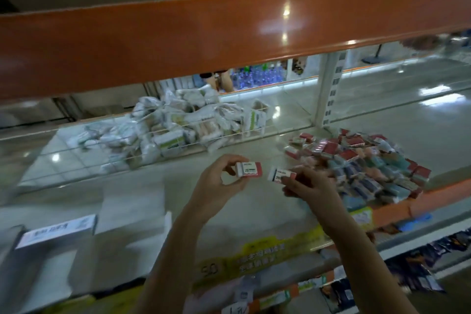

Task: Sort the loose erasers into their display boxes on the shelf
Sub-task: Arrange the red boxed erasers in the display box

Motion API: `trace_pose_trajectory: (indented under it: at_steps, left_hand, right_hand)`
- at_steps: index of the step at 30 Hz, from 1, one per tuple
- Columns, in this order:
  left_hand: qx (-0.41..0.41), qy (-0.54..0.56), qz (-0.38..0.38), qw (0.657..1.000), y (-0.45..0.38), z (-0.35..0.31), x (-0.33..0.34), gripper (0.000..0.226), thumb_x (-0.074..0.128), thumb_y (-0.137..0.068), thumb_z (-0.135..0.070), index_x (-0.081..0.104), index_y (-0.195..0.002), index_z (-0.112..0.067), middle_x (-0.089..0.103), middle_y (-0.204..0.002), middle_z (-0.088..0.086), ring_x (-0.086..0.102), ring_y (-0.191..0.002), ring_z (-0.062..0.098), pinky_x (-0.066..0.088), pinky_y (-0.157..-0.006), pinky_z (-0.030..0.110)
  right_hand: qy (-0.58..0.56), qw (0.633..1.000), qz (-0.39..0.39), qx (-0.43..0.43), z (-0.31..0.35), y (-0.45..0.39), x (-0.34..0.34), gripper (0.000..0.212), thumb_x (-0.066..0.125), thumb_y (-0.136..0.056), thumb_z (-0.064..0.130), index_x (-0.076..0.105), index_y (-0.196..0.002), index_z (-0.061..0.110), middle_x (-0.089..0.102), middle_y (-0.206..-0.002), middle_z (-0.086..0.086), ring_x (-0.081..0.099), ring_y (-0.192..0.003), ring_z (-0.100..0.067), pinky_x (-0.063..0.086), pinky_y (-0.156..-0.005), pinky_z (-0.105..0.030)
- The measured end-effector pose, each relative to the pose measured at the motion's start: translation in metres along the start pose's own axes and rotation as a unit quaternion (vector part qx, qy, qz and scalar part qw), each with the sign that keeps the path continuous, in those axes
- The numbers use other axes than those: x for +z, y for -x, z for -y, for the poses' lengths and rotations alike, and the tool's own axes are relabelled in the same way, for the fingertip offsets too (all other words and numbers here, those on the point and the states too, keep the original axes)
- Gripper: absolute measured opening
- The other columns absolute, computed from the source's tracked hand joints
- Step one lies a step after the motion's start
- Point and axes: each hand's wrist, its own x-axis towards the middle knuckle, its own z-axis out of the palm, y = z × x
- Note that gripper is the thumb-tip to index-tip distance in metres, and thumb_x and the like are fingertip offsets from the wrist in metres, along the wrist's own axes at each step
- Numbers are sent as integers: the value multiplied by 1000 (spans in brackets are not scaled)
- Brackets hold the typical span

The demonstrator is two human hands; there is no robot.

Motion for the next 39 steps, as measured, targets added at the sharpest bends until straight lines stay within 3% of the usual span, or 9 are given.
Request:
trace_pose_trajectory:
  at_steps: [4,14,18,20,23,27,31,39]
  left_hand:
    - [-9,-28,-23,999,33,6,-41,30,68,-80,-3,61,-99,-25,63,-95,-14,53,-82,-4,37,-67,4]
    - [-52,-116,-77,989,102,45,-166,35,71,-77,-7,57,-96,-33,65,-92,-17,57,-85,-2,37,-66,5]
    - [-87,-114,-69,987,125,65,-222,32,70,-79,-7,57,-96,-32,64,-87,-17,54,-73,-9,37,-58,8]
    - [-97,-112,-69,987,137,77,-249,32,69,-79,-8,57,-95,-32,64,-87,-15,56,-69,-8,39,-56,9]
    - [-113,-112,-74,984,154,97,-289,35,70,-77,-8,56,-94,-35,66,-90,-14,62,-80,0,46,-61,15]
    - [-130,-105,-84,982,174,122,-336,41,71,-75,-4,56,-94,-38,65,-92,-16,64,-79,3,52,-64,23]
    - [-153,-76,-77,982,191,138,-371,32,69,-79,-4,57,-97,-27,62,-98,-5,64,-77,9,52,-63,27]
    - [-176,-93,-98,975,216,169,-416,29,73,-77,-8,60,-93,-29,66,-92,-12,61,-79,1,42,-64,16]
  right_hand:
    - [-47,997,56,5,10,8,42,11,61,-84,1,65,-84,11,65,-76,-9,65,-66,-16,56,-66,-22]
    - [-37,987,156,-9,39,29,179,18,62,-82,-4,67,-91,11,67,-76,-10,66,-66,-15,55,-64,-20]
    - [-28,983,184,7,47,39,238,20,65,-80,-3,68,-94,12,67,-74,-1,68,-71,-18,55,-67,-19]
    - [-6,980,201,13,51,45,267,23,67,-79,-1,68,-91,17,69,-78,0,70,-74,-18,56,-70,-21]
    - [59,969,239,-1,56,52,309,28,71,-77,4,66,-94,25,70,-89,3,69,-82,-12,56,-76,-24]
    - [131,950,278,-46,58,60,360,32,73,-77,10,64,-101,29,67,-94,11,66,-84,-4,54,-71,-16]
    - [172,938,291,-79,56,71,404,31,72,-78,9,63,-99,31,63,-94,15,64,-83,-2,50,-70,-11]
    - [296,884,335,-137,34,93,474,26,67,-83,15,59,-106,22,55,-102,10,58,-84,-2,46,-71,-9]
